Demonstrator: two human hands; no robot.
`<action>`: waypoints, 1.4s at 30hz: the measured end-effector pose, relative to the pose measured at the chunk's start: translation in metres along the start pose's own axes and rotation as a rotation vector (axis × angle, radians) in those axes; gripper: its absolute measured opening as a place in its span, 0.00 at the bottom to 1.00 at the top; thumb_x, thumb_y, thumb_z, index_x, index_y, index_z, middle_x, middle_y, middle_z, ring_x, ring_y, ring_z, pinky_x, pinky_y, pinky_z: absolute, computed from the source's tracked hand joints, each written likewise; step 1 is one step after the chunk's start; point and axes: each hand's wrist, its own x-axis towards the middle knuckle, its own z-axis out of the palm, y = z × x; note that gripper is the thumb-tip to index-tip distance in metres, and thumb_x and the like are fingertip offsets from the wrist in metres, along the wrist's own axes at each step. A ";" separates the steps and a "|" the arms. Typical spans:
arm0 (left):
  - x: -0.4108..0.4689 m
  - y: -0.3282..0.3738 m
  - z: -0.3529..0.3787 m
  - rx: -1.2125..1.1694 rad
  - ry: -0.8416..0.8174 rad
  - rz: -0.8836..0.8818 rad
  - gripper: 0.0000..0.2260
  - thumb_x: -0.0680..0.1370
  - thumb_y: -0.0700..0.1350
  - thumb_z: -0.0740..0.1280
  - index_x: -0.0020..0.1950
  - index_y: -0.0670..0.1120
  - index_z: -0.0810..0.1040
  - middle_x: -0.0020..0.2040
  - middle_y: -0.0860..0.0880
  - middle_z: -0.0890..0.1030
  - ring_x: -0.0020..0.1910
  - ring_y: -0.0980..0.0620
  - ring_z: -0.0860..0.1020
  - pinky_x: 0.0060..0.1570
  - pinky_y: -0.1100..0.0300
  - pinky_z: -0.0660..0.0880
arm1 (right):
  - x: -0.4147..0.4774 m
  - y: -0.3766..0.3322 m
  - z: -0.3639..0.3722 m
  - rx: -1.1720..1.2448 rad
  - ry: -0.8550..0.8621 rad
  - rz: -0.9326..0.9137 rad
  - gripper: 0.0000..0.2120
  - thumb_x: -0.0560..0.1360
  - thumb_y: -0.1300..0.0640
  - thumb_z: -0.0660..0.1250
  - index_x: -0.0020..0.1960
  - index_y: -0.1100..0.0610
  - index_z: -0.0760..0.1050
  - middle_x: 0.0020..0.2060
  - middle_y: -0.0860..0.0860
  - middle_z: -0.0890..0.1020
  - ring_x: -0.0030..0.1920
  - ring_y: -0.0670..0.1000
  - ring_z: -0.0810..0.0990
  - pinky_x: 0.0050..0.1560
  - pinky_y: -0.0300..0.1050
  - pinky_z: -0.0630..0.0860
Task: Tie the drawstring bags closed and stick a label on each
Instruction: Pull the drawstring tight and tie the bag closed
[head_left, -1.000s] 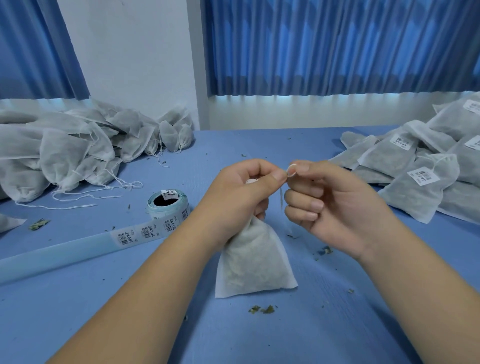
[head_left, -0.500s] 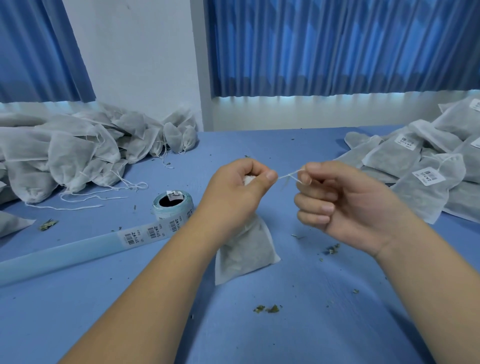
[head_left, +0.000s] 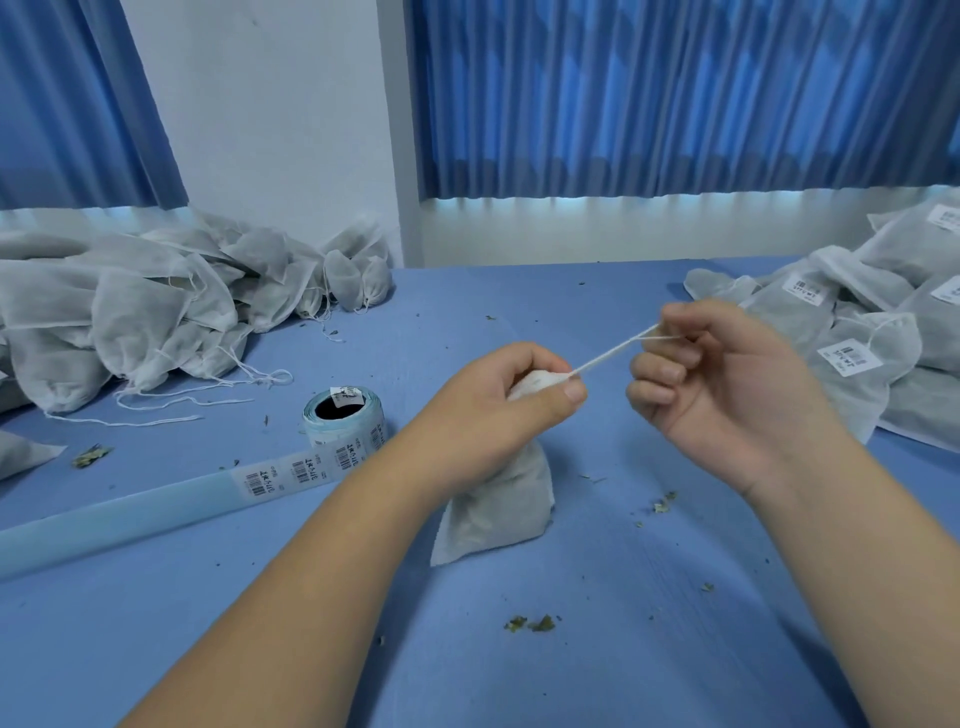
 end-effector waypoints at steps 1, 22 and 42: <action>-0.001 0.001 0.001 -0.002 -0.034 -0.010 0.09 0.70 0.55 0.71 0.49 0.57 0.79 0.39 0.63 0.78 0.39 0.60 0.76 0.46 0.63 0.72 | 0.002 -0.002 -0.002 0.021 0.040 -0.026 0.13 0.68 0.60 0.66 0.32 0.53 0.63 0.25 0.47 0.60 0.25 0.46 0.63 0.25 0.37 0.60; 0.008 -0.014 0.008 0.119 0.209 -0.191 0.11 0.75 0.51 0.69 0.43 0.43 0.80 0.34 0.53 0.76 0.34 0.56 0.73 0.37 0.61 0.68 | -0.010 0.003 0.003 -0.387 -0.028 -0.525 0.08 0.72 0.62 0.64 0.36 0.54 0.74 0.28 0.48 0.79 0.34 0.51 0.80 0.31 0.39 0.71; -0.005 -0.007 0.000 -0.440 0.050 -0.320 0.14 0.79 0.42 0.65 0.56 0.32 0.80 0.53 0.35 0.81 0.54 0.41 0.80 0.66 0.43 0.71 | -0.003 0.044 -0.006 -1.427 -0.242 -0.791 0.09 0.71 0.62 0.71 0.43 0.50 0.85 0.41 0.47 0.79 0.47 0.52 0.75 0.49 0.44 0.71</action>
